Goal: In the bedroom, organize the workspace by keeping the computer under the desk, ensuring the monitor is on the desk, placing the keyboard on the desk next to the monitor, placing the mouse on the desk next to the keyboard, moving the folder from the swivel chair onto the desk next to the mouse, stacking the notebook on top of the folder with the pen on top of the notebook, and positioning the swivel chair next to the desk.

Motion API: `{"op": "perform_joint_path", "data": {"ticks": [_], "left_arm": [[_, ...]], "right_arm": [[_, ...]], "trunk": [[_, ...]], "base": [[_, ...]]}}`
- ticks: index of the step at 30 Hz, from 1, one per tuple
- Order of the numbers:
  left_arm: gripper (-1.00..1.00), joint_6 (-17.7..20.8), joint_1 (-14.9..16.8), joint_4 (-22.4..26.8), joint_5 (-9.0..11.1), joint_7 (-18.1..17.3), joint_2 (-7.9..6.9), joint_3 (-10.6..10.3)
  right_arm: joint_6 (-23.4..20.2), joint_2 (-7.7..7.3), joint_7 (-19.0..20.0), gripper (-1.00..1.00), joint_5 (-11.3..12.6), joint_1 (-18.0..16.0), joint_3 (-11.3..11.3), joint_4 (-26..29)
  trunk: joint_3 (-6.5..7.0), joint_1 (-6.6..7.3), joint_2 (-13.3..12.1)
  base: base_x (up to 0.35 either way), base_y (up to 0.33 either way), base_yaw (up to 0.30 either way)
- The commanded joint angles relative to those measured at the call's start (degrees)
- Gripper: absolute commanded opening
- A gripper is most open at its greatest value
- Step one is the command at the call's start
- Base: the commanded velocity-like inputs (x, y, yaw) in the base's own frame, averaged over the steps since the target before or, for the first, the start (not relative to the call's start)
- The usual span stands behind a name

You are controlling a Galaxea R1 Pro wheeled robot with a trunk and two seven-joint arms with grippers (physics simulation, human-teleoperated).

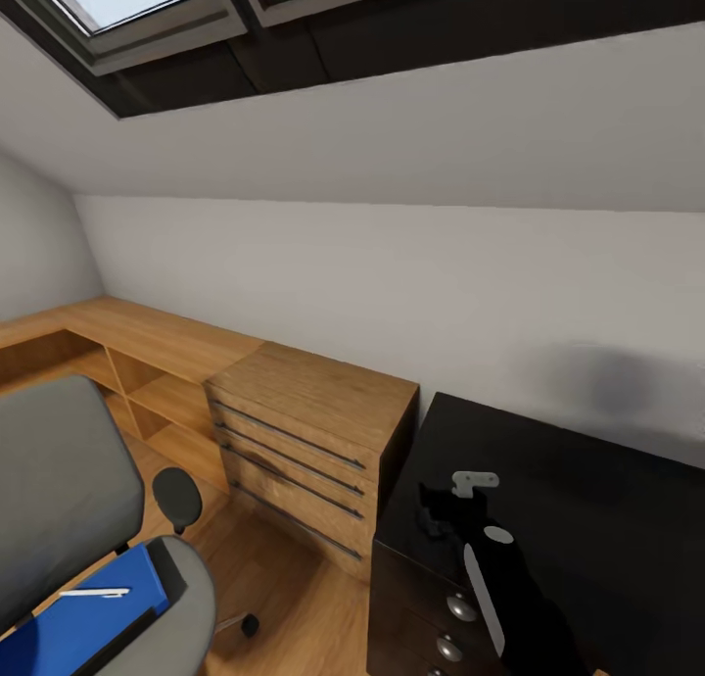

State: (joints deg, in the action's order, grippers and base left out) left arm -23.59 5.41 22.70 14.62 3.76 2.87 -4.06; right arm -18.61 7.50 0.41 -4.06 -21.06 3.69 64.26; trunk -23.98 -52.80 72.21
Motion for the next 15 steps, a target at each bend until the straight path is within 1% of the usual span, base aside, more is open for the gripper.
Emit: {"op": "perform_joint_path", "data": {"ticks": [1,5,9,15], "left_arm": [[1.00,-0.22,0.04,-0.02,0.32,0.39,-0.04,-0.43],[1.00,-0.22,0.04,-0.02,0.32,0.37,-0.05,-0.43],[1.00,-0.22,0.04,-0.02,0.32,0.37,-0.06,-0.42],[1.00,-0.22,0.04,-0.02,0.32,0.37,-0.06,-0.42]], "right_arm": [[-0.32,0.05,0.04,1.00,-0.42,-0.03,0.09,0.10],[-0.28,0.01,0.03,1.00,-0.42,-0.03,0.15,0.15],[-0.13,0.04,-0.04,1.00,-0.42,-0.03,0.16,0.12],[-0.07,0.02,-0.06,1.00,-0.42,-0.03,0.17,0.11]], "trunk": [[-0.06,0.00,0.04],[-0.06,0.00,0.04],[0.10,0.00,0.04],[0.47,0.00,0.04]], "base": [[0.000,0.000,-0.005],[-0.046,0.000,-0.003],[-0.312,0.000,-0.098],[-0.325,0.036,-0.165]]}}
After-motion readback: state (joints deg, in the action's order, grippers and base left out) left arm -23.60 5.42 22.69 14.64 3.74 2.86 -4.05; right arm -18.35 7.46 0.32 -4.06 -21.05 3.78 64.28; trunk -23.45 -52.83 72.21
